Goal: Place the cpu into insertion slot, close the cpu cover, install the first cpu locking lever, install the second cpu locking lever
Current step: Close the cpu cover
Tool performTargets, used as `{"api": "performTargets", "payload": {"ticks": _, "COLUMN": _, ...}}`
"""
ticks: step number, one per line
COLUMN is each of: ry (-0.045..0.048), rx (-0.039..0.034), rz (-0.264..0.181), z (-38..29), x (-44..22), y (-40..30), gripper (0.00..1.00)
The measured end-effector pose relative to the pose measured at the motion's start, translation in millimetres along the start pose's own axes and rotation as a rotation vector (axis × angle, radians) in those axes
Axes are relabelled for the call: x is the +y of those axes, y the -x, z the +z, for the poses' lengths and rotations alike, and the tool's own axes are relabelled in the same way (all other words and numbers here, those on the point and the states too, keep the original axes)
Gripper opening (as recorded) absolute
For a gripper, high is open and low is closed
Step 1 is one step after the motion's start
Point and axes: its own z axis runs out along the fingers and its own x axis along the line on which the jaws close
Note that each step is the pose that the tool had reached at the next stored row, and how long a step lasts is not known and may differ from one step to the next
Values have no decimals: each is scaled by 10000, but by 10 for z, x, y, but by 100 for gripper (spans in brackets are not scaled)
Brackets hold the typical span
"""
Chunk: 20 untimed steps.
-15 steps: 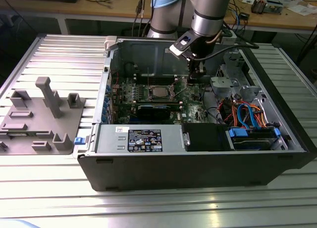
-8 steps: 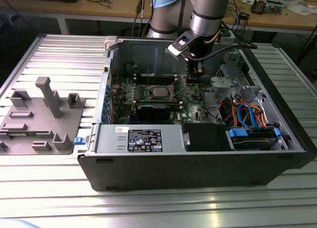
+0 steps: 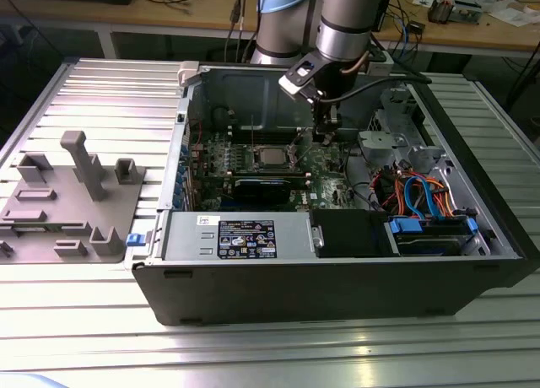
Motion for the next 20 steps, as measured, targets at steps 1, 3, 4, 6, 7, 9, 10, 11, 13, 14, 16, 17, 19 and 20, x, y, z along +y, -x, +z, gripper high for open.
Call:
{"api": "performTargets", "payload": {"ticks": 1, "ry": 0, "rx": 0, "rz": 0, "z": 0, "x": -11, "y": 0, "gripper": 11}}
{"api": "performTargets", "payload": {"ticks": 3, "ry": -1, "rx": -1, "rz": 1, "z": 0, "x": -41, "y": -1, "gripper": 11}}
{"api": "performTargets", "payload": {"ticks": 4, "ry": 0, "rx": 0, "rz": 1, "z": 1, "x": -58, "y": -2, "gripper": 11}}
{"api": "performTargets", "payload": {"ticks": 6, "ry": 0, "rx": 0, "rz": 1, "z": 1, "x": -79, "y": -3, "gripper": 11}}
{"api": "performTargets", "payload": {"ticks": 7, "ry": 0, "rx": 0, "rz": 1, "z": 1, "x": -86, "y": -3, "gripper": 11}}
{"api": "performTargets", "payload": {"ticks": 9, "ry": 0, "rx": -1, "rz": 1, "z": 1, "x": -99, "y": -3, "gripper": 11}}
{"api": "performTargets", "payload": {"ticks": 10, "ry": 0, "rx": -1, "rz": 0, "z": 1, "x": -100, "y": -3, "gripper": 11}}
{"api": "performTargets", "payload": {"ticks": 11, "ry": 0, "rx": 0, "rz": 0, "z": 1, "x": -100, "y": -3, "gripper": 11}}
{"api": "performTargets", "payload": {"ticks": 13, "ry": 0, "rx": 0, "rz": 2, "z": 1, "x": -103, "y": -3, "gripper": 11}}
{"api": "performTargets", "payload": {"ticks": 14, "ry": 0, "rx": 1, "rz": 3, "z": 1, "x": -107, "y": -3, "gripper": 11}}
{"api": "performTargets", "payload": {"ticks": 16, "ry": 0, "rx": 0, "rz": 1, "z": 1, "x": -129, "y": -4, "gripper": 11}}
{"api": "performTargets", "payload": {"ticks": 17, "ry": 0, "rx": 0, "rz": 1, "z": 2, "x": -145, "y": -5, "gripper": 11}}
{"api": "performTargets", "payload": {"ticks": 19, "ry": 0, "rx": 0, "rz": 1, "z": 2, "x": -168, "y": -5, "gripper": 11}}
{"api": "performTargets", "payload": {"ticks": 20, "ry": -1, "rx": -1, "rz": 0, "z": 2, "x": -172, "y": -5, "gripper": 11}}
